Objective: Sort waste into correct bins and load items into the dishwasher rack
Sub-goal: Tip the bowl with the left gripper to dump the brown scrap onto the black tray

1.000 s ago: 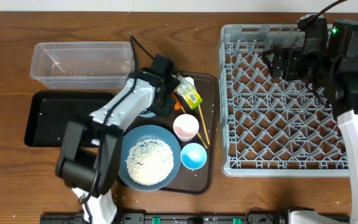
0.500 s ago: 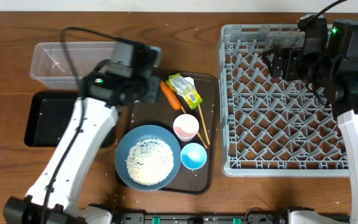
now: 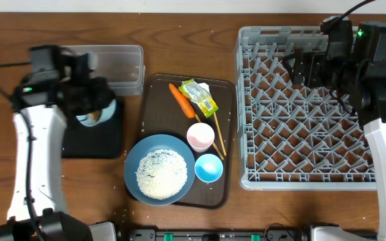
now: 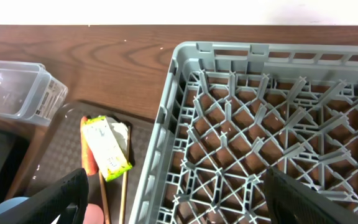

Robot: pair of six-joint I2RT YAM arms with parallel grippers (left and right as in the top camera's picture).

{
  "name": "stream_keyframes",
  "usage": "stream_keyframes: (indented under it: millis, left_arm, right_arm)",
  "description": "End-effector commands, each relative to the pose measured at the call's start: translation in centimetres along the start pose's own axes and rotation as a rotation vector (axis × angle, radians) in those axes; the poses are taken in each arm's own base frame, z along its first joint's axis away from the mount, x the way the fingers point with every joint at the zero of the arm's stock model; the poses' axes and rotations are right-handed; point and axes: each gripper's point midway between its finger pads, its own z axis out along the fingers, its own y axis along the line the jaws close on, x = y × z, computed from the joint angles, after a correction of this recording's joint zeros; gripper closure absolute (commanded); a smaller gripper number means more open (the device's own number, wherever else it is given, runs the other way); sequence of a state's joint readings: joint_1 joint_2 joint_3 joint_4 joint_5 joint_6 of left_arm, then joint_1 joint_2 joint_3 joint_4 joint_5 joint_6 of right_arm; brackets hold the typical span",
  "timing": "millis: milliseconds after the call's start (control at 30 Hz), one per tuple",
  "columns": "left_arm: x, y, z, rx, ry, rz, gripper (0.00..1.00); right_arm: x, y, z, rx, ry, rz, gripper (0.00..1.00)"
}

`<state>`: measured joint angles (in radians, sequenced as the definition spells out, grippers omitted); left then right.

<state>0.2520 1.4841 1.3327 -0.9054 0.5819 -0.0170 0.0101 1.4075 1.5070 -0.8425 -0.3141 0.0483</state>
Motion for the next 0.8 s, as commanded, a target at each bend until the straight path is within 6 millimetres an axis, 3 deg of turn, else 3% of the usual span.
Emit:
stream_keyframes:
  millis: [0,200,500,767]
  left_arm:
    - [-0.6,0.3,-0.8,0.188,-0.016,-0.02,0.94]
    - [-1.8,2.9,-1.7,0.352,-0.07,-0.096,0.94]
    - [-2.0,5.9,-1.2,0.632,-0.14,-0.193,0.94]
    - [-2.1,10.1,-0.4,0.782,-0.208,-0.367,0.94]
  right_arm:
    - [-0.4,-0.3,-0.2,0.009,-0.006,0.005,0.17]
    - [-0.4,-0.3,-0.2,0.009,-0.005,0.006,0.18]
    - [-0.1,-0.3,-0.2,0.009,0.008,0.01,0.17]
    - [0.1,-0.3,-0.2,0.01,0.016,0.013,0.18]
